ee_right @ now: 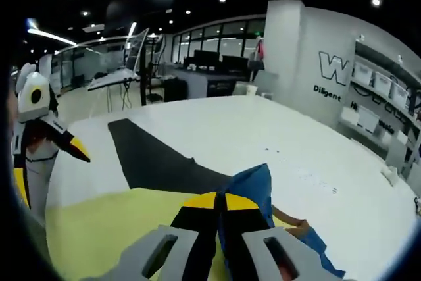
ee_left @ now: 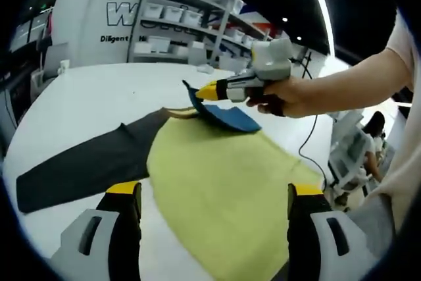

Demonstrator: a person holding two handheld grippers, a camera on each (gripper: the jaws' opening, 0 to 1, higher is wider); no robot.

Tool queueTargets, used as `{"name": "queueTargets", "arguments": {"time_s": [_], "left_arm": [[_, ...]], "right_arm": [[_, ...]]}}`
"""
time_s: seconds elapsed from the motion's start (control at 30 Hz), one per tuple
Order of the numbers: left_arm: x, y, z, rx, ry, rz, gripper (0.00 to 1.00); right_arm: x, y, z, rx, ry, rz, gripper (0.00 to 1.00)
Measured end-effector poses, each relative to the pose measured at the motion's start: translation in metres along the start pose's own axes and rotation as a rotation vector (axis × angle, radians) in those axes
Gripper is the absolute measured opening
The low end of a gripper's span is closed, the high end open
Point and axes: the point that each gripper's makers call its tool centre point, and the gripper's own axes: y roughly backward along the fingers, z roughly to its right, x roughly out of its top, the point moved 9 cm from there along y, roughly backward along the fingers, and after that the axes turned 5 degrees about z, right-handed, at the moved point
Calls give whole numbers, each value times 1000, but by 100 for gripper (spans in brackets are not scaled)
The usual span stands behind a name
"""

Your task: Fold the garment on the visible template until the final outline fits inside the template.

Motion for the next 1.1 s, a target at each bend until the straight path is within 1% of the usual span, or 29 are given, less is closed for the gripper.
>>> {"name": "queueTargets", "arguments": {"time_s": [0.13,0.17,0.27,0.3,0.43,0.6,0.7,0.9,0.97,1.07,1.1], "left_arm": [[-1,1,-1,6,2,-1,92],[-1,1,-1,6,2,-1,92],[1,2,-1,10,3,2,92],[1,2,-1,11,3,2,92],[0,4,-4,17,4,2,92],[-4,6,-5,22,8,-7,92],[-4,7,-5,23,10,-5,92],[-5,7,-6,27,15,-6,92],[-5,8,-6,30,16,-8,92],[-6,9,-6,31,20,-11,92],[-6,9,-6,31,20,-10,92]], "right_arm": [[-4,-9,-14,41,22,-15,0],[-6,-11,-19,60,42,-26,0],[-11,-17,-30,102,64,-54,0],[-14,-19,-33,116,96,-78,0],[-17,-23,-40,126,83,-80,0],[-23,-28,-46,142,127,-121,0],[-22,-32,-50,152,134,-123,0],[-17,-42,-61,178,175,-130,0],[-18,-47,-63,191,197,-152,0],[-22,-52,-65,212,174,-159,0],[-24,-52,-67,227,155,-164,0]]}}
